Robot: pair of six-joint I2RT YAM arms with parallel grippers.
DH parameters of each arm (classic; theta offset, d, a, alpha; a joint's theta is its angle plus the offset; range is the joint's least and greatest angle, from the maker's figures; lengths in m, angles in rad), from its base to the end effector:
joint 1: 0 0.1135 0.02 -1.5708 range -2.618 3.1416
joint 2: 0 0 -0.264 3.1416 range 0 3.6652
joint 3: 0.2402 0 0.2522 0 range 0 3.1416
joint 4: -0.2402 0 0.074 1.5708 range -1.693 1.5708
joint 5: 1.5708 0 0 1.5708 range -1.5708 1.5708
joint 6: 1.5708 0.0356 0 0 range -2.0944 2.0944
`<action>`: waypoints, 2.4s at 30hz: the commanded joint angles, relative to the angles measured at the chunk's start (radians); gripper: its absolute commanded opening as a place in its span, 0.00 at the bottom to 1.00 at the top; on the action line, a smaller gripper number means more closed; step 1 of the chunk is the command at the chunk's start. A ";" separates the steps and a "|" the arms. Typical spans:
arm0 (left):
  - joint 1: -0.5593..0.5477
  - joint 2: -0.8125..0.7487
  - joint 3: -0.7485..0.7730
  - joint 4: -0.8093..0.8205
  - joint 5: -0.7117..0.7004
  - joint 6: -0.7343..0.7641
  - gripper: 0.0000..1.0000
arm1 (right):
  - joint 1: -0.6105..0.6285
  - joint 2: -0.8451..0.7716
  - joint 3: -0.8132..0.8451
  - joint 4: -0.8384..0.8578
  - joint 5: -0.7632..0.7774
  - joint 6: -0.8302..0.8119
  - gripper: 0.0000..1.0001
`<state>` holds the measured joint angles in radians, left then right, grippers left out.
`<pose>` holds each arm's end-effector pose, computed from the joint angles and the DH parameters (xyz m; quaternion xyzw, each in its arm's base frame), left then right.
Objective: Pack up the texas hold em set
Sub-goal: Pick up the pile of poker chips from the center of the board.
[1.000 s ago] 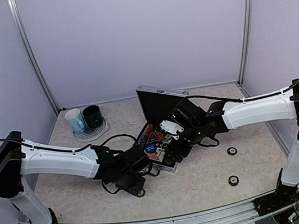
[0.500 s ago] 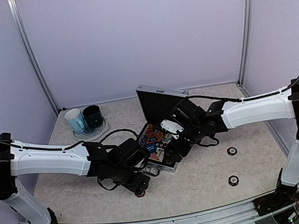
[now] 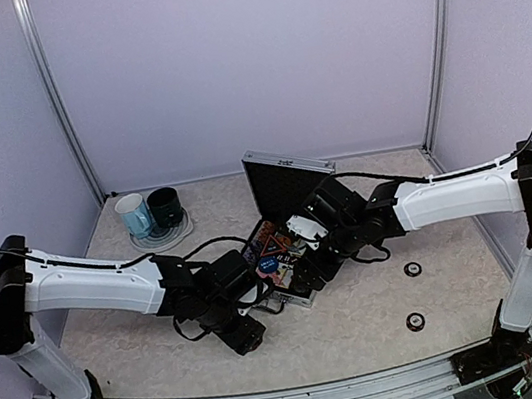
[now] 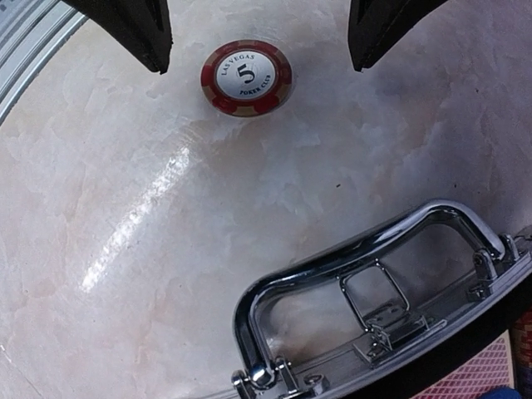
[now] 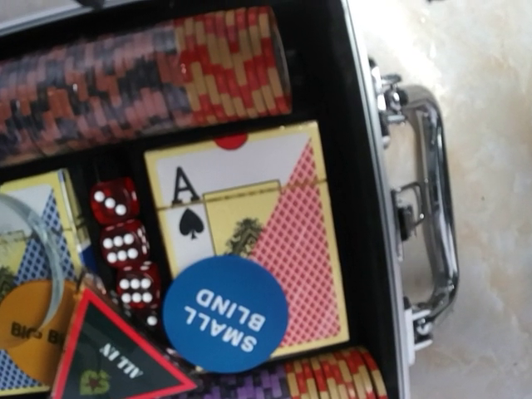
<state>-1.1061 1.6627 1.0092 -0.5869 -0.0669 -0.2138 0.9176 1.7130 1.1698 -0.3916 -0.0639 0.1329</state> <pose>0.1414 -0.2767 0.1715 0.4204 0.8917 -0.0747 0.1501 0.2189 0.2898 0.2115 -0.3722 0.8734 0.1829 0.2552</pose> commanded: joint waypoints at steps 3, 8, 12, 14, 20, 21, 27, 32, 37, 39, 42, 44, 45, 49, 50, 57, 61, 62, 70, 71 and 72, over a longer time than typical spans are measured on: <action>0.007 0.052 -0.010 0.040 0.021 0.063 0.70 | -0.008 0.007 -0.012 0.012 -0.005 0.001 0.83; 0.007 0.076 -0.004 0.044 0.039 0.090 0.67 | -0.008 0.007 -0.014 0.010 -0.003 -0.001 0.82; 0.008 0.083 -0.010 0.041 0.047 0.097 0.64 | -0.008 0.005 -0.018 0.011 -0.001 0.000 0.82; 0.007 0.083 -0.014 0.038 0.044 0.097 0.63 | -0.008 0.005 -0.019 0.012 -0.002 0.000 0.82; 0.007 0.102 -0.023 0.043 0.028 0.090 0.57 | -0.008 0.008 -0.018 0.014 -0.010 0.002 0.82; 0.007 0.104 -0.024 0.045 0.026 0.090 0.57 | -0.008 0.007 -0.018 0.014 -0.008 0.002 0.82; 0.006 0.112 -0.030 0.048 0.027 0.090 0.55 | -0.008 0.003 -0.019 0.010 -0.007 0.002 0.82; 0.004 0.113 -0.035 0.041 0.035 0.084 0.51 | -0.008 0.007 -0.018 0.010 -0.006 0.000 0.82; 0.003 0.105 -0.034 0.032 0.032 0.068 0.47 | -0.008 0.007 -0.014 0.009 -0.006 -0.001 0.82; 0.002 0.104 -0.030 0.029 0.029 0.060 0.46 | -0.008 0.006 -0.013 0.007 -0.007 -0.001 0.82; 0.001 0.106 -0.023 0.027 0.019 0.049 0.43 | -0.008 0.005 -0.009 0.005 -0.009 0.000 0.82; 0.001 0.106 -0.021 0.027 0.007 0.041 0.42 | -0.008 0.005 -0.007 0.004 -0.009 -0.001 0.82; 0.002 0.106 -0.020 0.029 0.003 0.038 0.41 | -0.008 0.005 -0.006 0.004 -0.008 0.000 0.82; 0.003 0.111 -0.012 0.031 0.000 0.034 0.41 | -0.008 0.009 0.004 -0.002 -0.010 -0.001 0.82; 0.002 0.112 -0.009 0.031 -0.003 0.034 0.41 | -0.008 0.011 0.008 -0.004 -0.011 0.000 0.82; 0.008 0.103 0.002 0.037 -0.017 0.034 0.42 | -0.008 0.007 0.007 -0.006 -0.006 0.003 0.82; 0.010 0.097 0.008 0.038 -0.025 0.034 0.42 | -0.008 0.007 0.005 -0.002 -0.016 0.007 0.82; 0.009 0.096 0.009 0.039 -0.026 0.034 0.42 | -0.008 0.006 0.005 0.001 -0.025 0.010 0.82; 0.012 0.068 0.016 0.061 -0.049 0.031 0.42 | -0.007 -0.002 -0.007 0.036 -0.098 0.057 0.82; 0.012 0.065 0.017 0.063 -0.054 0.031 0.42 | -0.008 -0.003 -0.009 0.042 -0.106 0.070 0.82; 0.012 0.061 0.018 0.067 -0.056 0.032 0.42 | -0.008 -0.002 -0.014 0.051 -0.120 0.080 0.81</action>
<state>-1.1000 1.7485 1.0012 -0.5457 -0.0940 -0.1761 0.9176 1.7130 1.1637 -0.3836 -0.1284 0.1661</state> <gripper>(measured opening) 0.424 0.817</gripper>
